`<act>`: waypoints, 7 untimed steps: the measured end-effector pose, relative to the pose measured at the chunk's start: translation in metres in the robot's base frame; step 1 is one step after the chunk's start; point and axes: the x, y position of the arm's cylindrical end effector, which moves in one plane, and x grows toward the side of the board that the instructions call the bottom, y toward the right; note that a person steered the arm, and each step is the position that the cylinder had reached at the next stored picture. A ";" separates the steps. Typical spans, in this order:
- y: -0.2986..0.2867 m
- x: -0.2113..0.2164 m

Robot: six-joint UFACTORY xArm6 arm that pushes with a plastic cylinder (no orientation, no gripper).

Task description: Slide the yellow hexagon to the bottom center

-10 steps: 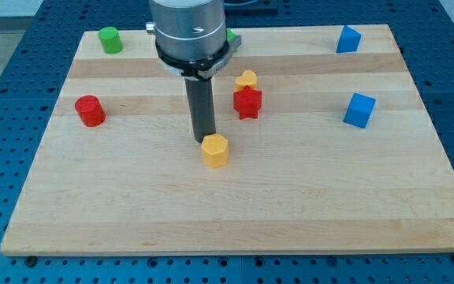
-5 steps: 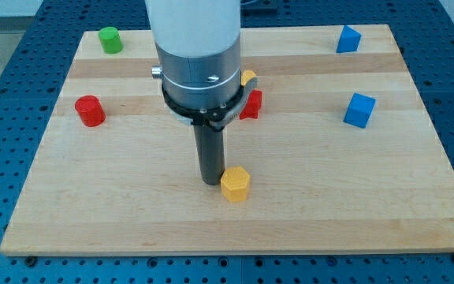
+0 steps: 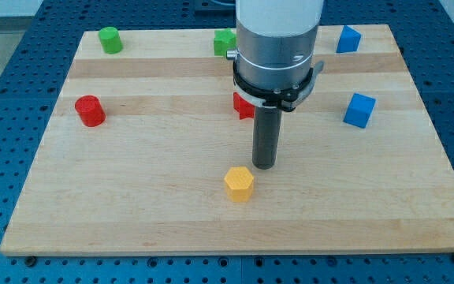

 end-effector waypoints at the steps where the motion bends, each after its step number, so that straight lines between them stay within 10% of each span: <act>1: -0.012 0.004; 7: -0.038 0.028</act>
